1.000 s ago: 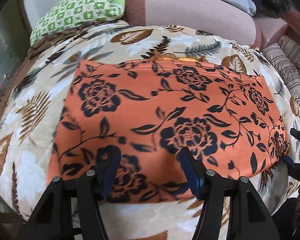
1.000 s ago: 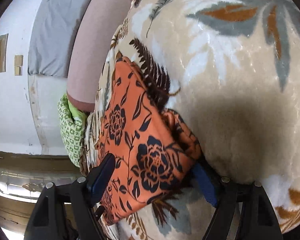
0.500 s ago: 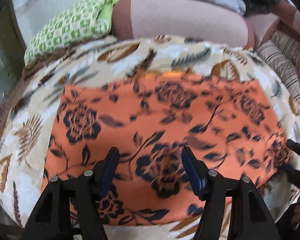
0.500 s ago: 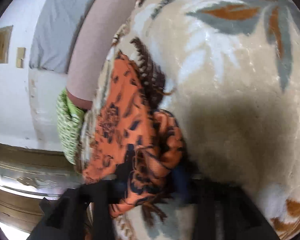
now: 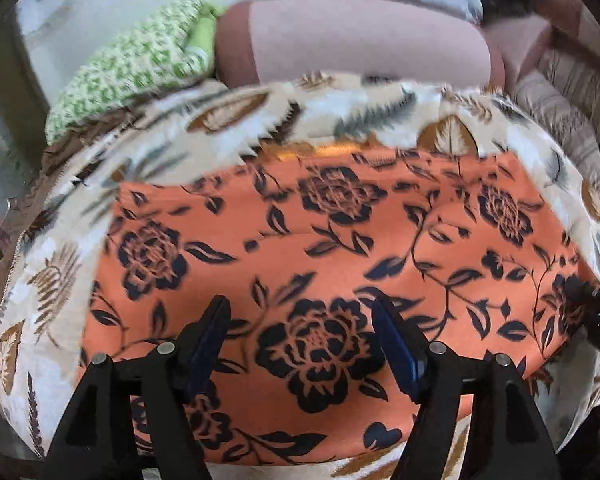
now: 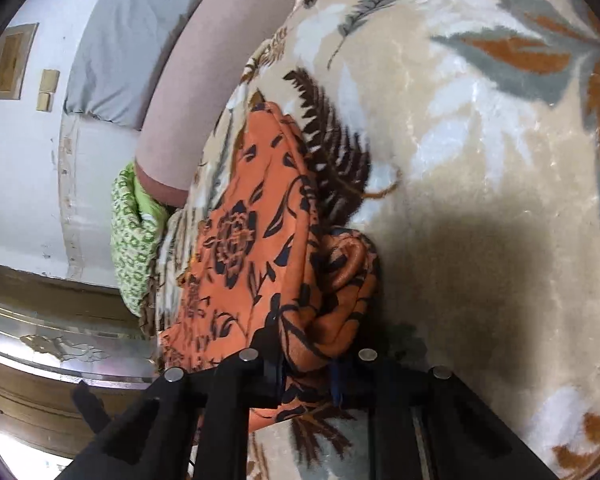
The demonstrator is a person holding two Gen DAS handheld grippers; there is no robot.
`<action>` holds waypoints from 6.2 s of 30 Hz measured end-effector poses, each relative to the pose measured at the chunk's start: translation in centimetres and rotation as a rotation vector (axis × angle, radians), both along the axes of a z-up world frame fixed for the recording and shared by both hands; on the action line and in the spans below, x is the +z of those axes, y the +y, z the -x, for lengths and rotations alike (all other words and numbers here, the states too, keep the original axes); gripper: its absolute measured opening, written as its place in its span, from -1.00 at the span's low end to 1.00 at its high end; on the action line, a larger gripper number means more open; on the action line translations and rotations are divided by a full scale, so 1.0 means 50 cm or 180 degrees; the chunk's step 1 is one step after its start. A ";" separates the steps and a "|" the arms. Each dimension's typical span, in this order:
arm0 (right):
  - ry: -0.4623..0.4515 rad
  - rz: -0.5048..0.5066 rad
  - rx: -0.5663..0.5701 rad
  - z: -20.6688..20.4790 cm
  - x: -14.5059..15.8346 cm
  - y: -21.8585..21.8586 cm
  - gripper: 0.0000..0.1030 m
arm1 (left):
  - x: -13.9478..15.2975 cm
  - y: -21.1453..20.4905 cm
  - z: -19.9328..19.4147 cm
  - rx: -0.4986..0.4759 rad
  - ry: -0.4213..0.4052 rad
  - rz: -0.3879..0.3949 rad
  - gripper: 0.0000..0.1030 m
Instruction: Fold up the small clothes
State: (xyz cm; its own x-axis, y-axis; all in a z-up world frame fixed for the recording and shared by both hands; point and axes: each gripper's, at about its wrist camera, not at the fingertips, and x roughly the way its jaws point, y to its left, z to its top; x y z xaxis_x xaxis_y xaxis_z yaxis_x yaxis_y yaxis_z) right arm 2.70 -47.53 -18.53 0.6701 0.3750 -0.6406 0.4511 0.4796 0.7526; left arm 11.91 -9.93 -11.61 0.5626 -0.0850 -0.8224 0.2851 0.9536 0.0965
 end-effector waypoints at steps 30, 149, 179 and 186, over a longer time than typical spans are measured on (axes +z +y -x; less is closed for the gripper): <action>-0.0044 0.1695 0.2616 -0.231 0.115 0.827 -0.71 | 0.050 0.633 0.114 0.1733 -0.0026 0.0971 -0.01; 0.0081 -0.0088 0.1411 -0.268 0.028 0.430 -0.07 | -0.090 0.418 -0.070 0.0260 0.0813 0.1082 0.62; -0.0043 0.0427 0.2086 -0.171 0.095 0.514 0.36 | -0.104 0.514 -0.012 0.0769 0.1224 0.2440 0.46; -0.0084 0.0407 0.2129 -0.169 0.092 0.520 0.36 | -0.064 0.499 -0.005 0.0720 0.0956 0.2334 -0.66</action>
